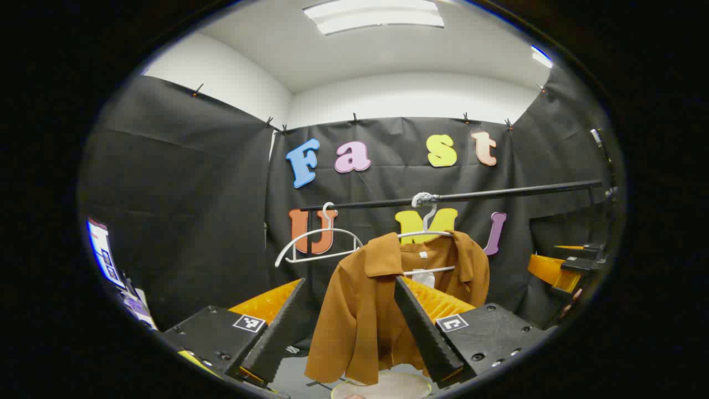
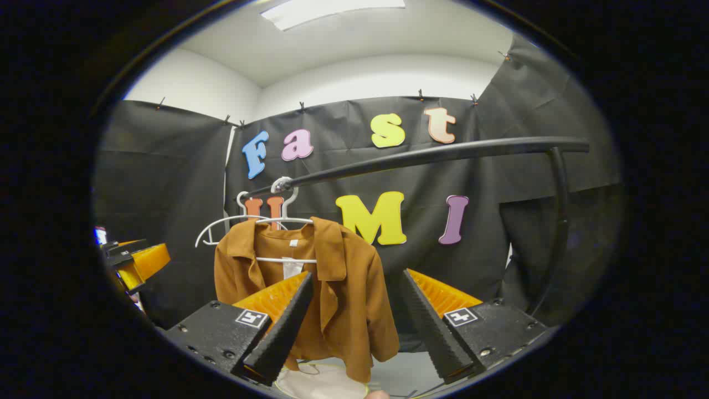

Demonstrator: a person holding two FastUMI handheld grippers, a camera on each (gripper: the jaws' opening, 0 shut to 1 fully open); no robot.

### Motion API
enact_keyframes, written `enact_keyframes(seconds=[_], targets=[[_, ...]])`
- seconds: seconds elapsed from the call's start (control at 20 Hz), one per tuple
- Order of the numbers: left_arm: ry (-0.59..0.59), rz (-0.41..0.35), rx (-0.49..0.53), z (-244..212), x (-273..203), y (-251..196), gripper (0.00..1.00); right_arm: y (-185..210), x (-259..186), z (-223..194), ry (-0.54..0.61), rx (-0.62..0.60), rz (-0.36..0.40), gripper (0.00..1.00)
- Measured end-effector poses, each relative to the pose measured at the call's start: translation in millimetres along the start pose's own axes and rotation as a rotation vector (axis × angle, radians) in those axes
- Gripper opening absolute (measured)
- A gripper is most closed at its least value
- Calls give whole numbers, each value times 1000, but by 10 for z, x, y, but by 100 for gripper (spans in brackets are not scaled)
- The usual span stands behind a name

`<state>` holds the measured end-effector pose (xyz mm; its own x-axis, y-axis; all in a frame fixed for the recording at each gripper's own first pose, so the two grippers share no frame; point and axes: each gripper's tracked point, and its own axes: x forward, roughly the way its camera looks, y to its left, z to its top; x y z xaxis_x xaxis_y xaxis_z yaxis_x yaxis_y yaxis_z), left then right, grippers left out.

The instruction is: Grasp the clothes on the hanger with both hands and then place them into the laundry hamper below.

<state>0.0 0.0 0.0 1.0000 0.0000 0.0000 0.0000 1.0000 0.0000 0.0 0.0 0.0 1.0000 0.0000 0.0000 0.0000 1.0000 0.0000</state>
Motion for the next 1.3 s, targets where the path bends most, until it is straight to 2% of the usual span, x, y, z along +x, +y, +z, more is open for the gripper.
enact_keyframes(seconds=[0.05,0.1,0.35,0.75,0.9,1.05,1.3], targets=[[7,-1,-11,-27,26,-12,96,19,15,-15,5,0,3,100],[14,-4,-23,-45,55,-28,100,35,19,-12,5,4,6,100],[41,-16,-49,-150,189,-85,98,45,86,-104,17,16,-9,100],[65,-54,-18,-261,336,-322,100,47,180,-511,112,52,-29,99],[73,-62,-5,-316,371,-360,100,71,234,-535,117,56,-18,100],[86,-108,12,-408,464,-427,100,129,339,-601,118,37,0,100],[116,-127,-26,-608,626,-508,100,359,620,-945,198,38,59,100]])
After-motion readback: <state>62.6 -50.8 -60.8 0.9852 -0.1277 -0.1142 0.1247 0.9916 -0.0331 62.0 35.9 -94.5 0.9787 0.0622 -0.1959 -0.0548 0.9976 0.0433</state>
